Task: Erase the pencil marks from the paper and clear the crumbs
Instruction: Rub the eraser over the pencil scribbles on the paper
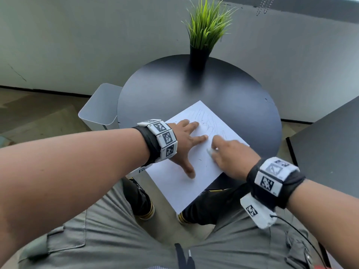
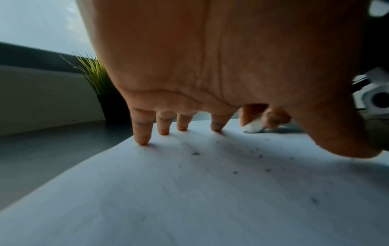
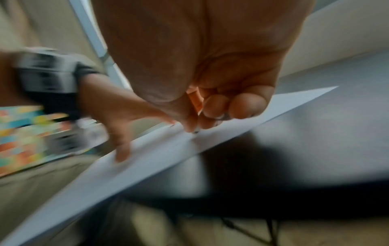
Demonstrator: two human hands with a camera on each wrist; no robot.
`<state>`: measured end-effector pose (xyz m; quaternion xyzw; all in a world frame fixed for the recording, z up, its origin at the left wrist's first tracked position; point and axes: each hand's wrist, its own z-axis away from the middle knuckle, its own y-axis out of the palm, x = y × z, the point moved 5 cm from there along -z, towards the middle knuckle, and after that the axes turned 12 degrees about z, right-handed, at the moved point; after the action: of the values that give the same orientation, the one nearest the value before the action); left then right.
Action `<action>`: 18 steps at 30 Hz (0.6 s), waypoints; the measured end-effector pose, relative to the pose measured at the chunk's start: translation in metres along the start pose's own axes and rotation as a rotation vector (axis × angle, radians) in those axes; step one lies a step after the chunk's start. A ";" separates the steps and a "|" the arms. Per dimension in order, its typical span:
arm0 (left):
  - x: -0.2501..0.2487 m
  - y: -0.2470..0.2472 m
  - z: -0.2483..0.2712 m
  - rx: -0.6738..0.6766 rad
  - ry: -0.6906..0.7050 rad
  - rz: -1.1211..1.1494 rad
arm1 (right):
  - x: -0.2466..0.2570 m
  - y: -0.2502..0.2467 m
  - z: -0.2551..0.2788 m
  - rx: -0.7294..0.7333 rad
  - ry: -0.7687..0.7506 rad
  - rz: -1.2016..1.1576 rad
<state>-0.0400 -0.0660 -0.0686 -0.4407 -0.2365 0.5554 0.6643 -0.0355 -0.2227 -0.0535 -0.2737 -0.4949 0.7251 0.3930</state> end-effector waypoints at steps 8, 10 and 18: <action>-0.004 0.008 0.000 0.005 0.000 -0.006 | -0.005 -0.001 0.003 0.006 -0.026 0.049; -0.004 0.008 0.000 0.016 -0.007 -0.001 | -0.009 -0.002 0.007 -0.023 -0.018 0.056; -0.007 0.008 0.000 0.030 -0.011 -0.009 | -0.005 0.002 0.010 0.026 -0.057 0.093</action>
<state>-0.0460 -0.0732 -0.0743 -0.4267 -0.2338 0.5584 0.6720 -0.0416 -0.2320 -0.0519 -0.2704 -0.4831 0.7566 0.3479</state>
